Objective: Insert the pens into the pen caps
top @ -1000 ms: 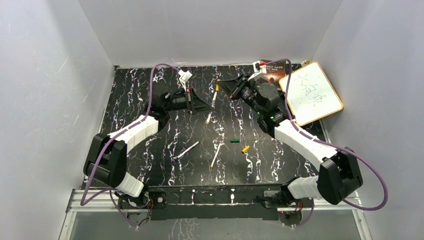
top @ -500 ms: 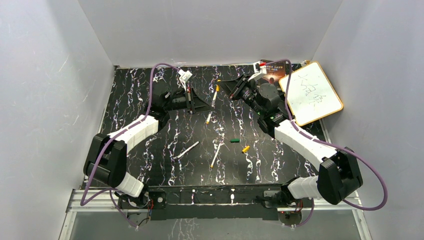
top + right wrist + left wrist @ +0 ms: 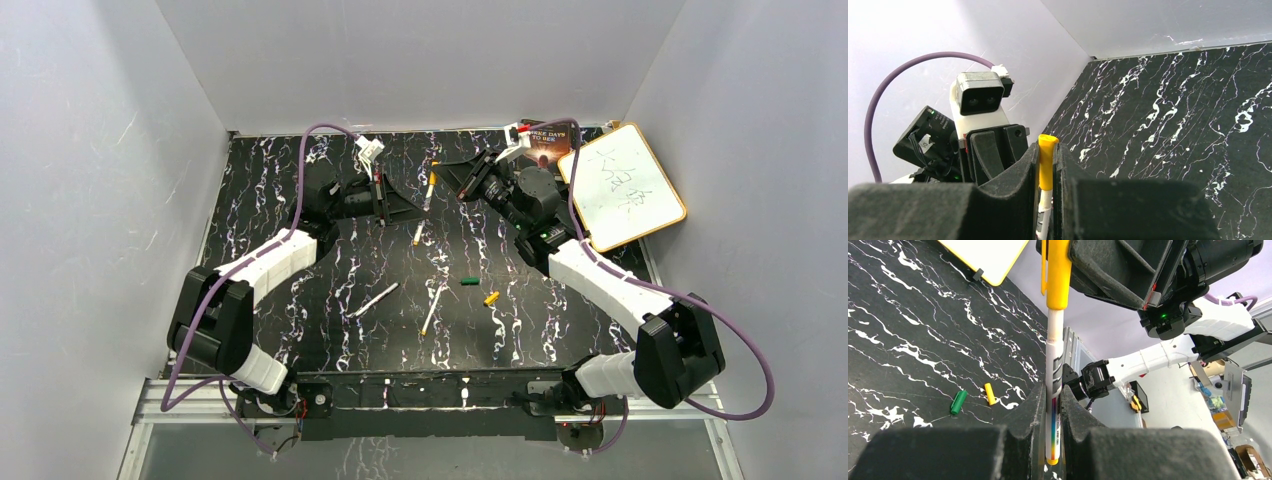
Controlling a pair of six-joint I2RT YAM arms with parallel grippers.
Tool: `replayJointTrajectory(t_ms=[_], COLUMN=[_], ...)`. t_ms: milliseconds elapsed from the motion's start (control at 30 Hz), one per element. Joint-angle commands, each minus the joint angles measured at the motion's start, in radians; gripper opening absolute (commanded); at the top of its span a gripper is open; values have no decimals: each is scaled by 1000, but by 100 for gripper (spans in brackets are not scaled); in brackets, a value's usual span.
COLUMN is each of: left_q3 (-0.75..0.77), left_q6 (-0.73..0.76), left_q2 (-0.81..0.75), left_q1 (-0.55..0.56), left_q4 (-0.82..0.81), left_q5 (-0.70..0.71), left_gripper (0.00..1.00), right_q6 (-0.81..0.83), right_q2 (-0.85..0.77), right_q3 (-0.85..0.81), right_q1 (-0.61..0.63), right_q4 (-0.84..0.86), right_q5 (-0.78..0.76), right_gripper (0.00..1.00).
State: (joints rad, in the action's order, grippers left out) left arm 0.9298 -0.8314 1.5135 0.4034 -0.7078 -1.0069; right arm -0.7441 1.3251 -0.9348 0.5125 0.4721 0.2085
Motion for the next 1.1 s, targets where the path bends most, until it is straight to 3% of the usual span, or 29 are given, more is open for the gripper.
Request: replayJointTrajectory(t_ms=[0, 400, 600, 1067], left_q3=[43, 55, 89, 74], left_q6=[14, 83, 125, 258], left_q2=[-10, -37, -28, -58], left_q1=[3, 3, 3, 7], left_q4=[-42, -29, 1, 86], left_q5=[25, 197, 163, 113], left_gripper=[0, 0, 0, 0], right_q6=[-14, -74, -62, 16], right_q2=[-5, 3, -4, -18], right_q3=[6, 41, 39, -30], right_q1=[-2, 16, 24, 24], right_q4=[59, 106, 102, 46], right_q5=[13, 17, 9, -17], right_gripper=[0, 0, 0, 23])
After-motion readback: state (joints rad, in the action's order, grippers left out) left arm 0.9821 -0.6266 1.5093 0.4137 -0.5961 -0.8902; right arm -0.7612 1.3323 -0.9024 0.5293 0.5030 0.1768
